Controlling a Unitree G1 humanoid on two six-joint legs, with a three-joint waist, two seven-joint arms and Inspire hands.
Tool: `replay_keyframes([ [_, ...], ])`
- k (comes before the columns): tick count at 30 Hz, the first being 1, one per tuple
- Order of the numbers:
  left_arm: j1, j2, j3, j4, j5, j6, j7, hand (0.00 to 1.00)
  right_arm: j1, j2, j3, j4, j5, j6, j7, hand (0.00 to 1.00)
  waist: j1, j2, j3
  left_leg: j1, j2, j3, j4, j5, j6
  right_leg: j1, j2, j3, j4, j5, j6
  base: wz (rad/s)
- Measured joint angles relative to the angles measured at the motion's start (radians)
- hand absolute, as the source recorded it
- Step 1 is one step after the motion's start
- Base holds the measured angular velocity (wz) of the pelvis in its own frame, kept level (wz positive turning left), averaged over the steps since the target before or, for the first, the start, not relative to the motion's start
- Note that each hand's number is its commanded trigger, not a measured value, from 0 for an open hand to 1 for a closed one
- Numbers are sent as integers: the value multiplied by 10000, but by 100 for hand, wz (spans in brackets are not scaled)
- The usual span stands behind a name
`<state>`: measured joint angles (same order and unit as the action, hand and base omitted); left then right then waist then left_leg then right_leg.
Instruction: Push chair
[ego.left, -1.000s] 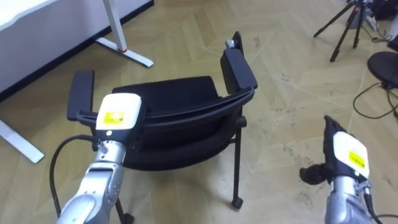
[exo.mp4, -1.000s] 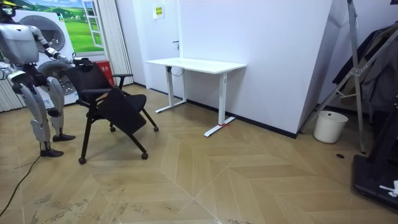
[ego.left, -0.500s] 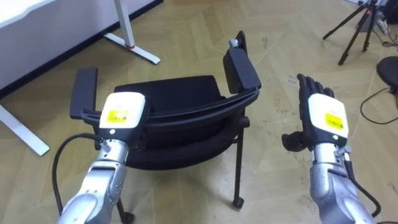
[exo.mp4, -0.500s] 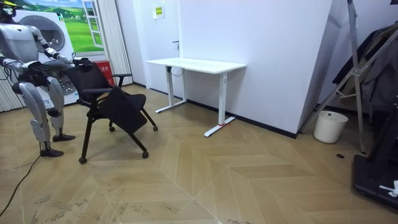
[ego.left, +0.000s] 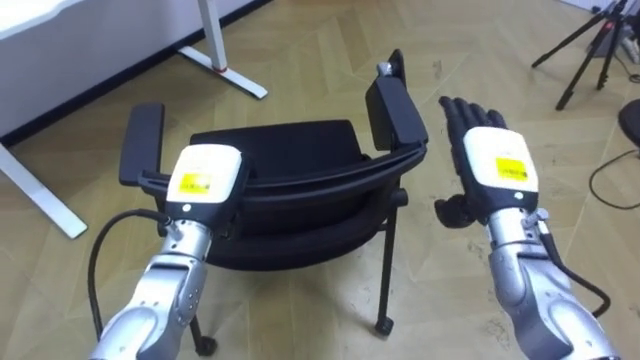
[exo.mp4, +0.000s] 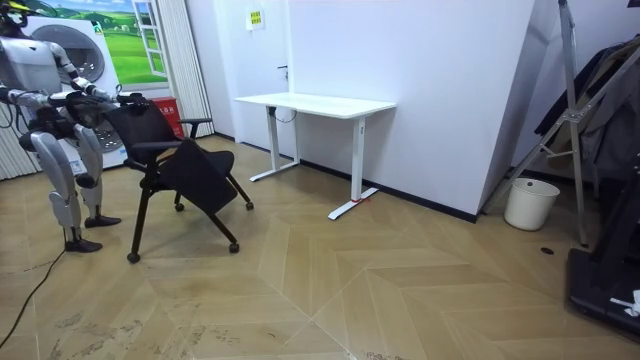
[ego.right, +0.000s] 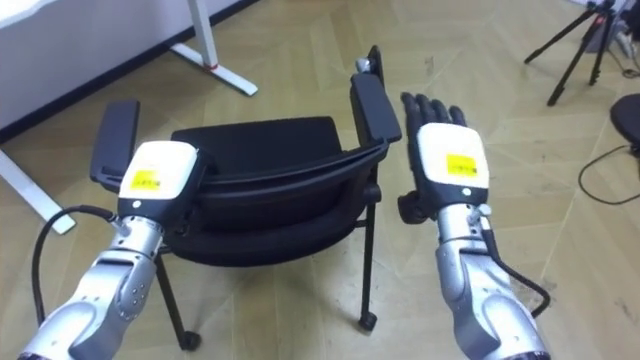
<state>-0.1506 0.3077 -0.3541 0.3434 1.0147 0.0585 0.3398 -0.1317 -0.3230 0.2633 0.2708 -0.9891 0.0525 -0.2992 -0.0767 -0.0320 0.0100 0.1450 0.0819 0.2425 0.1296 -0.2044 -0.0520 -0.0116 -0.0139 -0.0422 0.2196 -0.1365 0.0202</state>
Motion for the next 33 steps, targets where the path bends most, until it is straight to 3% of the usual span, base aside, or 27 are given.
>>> replay_keyframes([
  [10, -110, 145, -85, 2, 16, -268, -54, 100, -290, -15, 686, -133, 5, -120, 877, 0, 47, -171, -16, -81, 4, -94, 2, 0, 0, -2, -20, -79, -1, 0, 1, 3],
  [18, -197, 138, -122, 13, 20, -423, -188, 100, -645, -14, 695, -133, -8, -221, 1135, 0, 199, -208, -12, -102, 10, -235, 5, 0, 1, 7, -20, -142, -1, 0, 1, 2],
  [30, -569, 104, -414, 295, 28, -693, -152, 100, -1165, -32, 1477, -51, -108, -591, 1717, 0, 555, -280, 56, -130, 17, -333, 5, 1, 1, 34, -13, -215, -31, 0, 0, 3],
  [33, -819, -43, -488, 579, 27, -838, -159, 100, -1339, -4, 1645, 135, -112, -742, 1744, 0, 636, -312, 107, -124, 16, -429, 5, 1, 1, 172, -24, -320, -181, 1, -3, 12],
])
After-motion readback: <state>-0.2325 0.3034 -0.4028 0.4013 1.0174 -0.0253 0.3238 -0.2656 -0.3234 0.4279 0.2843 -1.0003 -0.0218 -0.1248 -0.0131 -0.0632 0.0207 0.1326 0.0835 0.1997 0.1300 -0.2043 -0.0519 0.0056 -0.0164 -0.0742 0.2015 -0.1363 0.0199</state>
